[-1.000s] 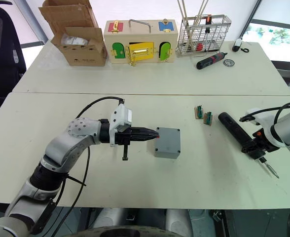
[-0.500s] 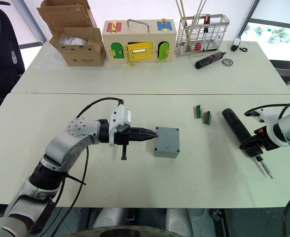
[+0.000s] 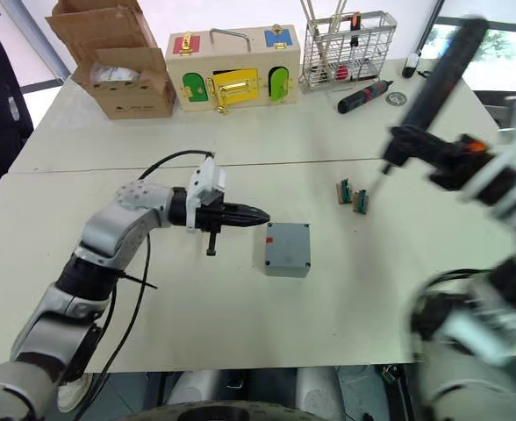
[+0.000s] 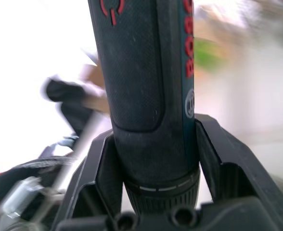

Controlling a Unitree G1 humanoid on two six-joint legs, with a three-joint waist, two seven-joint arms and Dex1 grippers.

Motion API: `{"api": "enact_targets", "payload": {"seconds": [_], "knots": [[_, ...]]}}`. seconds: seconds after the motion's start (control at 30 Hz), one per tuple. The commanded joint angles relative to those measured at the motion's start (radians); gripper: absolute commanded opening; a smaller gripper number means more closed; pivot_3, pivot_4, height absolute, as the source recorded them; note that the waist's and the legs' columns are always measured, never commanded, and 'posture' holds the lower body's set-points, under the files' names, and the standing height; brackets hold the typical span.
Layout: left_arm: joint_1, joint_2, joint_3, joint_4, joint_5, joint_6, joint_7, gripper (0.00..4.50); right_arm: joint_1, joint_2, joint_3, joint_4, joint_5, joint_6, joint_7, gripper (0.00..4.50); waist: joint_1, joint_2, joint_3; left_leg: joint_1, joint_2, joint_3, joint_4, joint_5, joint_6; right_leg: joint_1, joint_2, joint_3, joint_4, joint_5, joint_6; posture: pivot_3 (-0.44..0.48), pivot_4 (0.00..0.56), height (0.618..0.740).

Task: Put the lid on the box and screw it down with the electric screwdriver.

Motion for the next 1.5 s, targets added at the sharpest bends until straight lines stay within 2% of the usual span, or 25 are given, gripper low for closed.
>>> {"api": "enact_targets", "payload": {"seconds": [0.03,0.17,0.33,0.5,0.77,0.9,1.5], "knots": [[-0.015,-0.003,-0.012,0.032,0.017,-0.019,-0.03,0.0,0.058,0.142,0.003,-0.239,0.015,-0.036,-0.115,1.8,-0.001,-0.003,-0.002,0.001,-0.001,-0.002,0.0,0.0,0.0,0.0,0.0,0.0,0.003,0.0,0.0,0.0,0.15,0.737],[-0.018,-0.005,-0.044,0.052,0.051,-0.039,-0.057,0.0,0.232,0.239,0.165,-0.313,0.011,-0.212,-0.197,1.8,-0.004,-0.004,-0.002,0.001,-0.004,-0.002,0.0,0.0,0.0,0.0,-0.001,0.001,0.003,0.0,-0.001,0.0,0.15,0.737],[-0.008,-0.008,-0.076,0.073,0.104,-0.081,-0.066,0.0,0.386,0.231,0.322,-0.317,0.012,-0.381,-0.266,1.8,-0.025,-0.003,-0.002,0.001,-0.004,-0.001,0.0,0.0,0.0,-0.001,-0.001,0.001,0.004,0.0,0.0,0.0,0.15,0.737],[0.003,-0.038,-0.113,0.117,0.167,-0.142,-0.05,0.0,0.503,0.166,0.437,-0.272,0.007,-0.519,-0.288,1.8,-0.032,-0.003,-0.002,0.005,-0.002,-0.001,-0.001,0.0,0.001,0.002,0.0,0.001,0.004,0.0,0.0,0.0,0.15,0.737],[0.041,-0.039,-0.135,0.107,0.192,-0.163,-0.053,0.0,0.556,0.113,0.546,-0.212,0.023,-0.648,-0.338,1.8,-0.029,-0.004,-0.002,0.011,-0.001,-0.001,-0.002,0.0,0.001,0.009,0.0,0.001,0.001,0.0,0.0,0.0,0.15,0.737],[0.054,-0.039,-0.135,0.116,0.199,-0.175,-0.053,0.0,0.56,0.092,0.569,-0.187,0.037,-0.691,-0.361,1.8,-0.026,-0.004,-0.002,0.014,-0.001,-0.001,-0.002,0.0,0.001,0.014,0.001,0.001,-0.007,0.0,0.0,0.0,0.15,0.737],[0.048,-0.047,-0.129,0.107,0.198,-0.17,-0.039,0.0,0.634,-0.002,0.68,-0.108,0.048,-0.822,-0.416,1.8,-0.026,-0.004,-0.002,0.014,-0.001,-0.001,-0.002,-0.001,0.002,0.015,0.001,0.001,-0.008,0.0,0.0,0.0,0.15,0.737]]}}
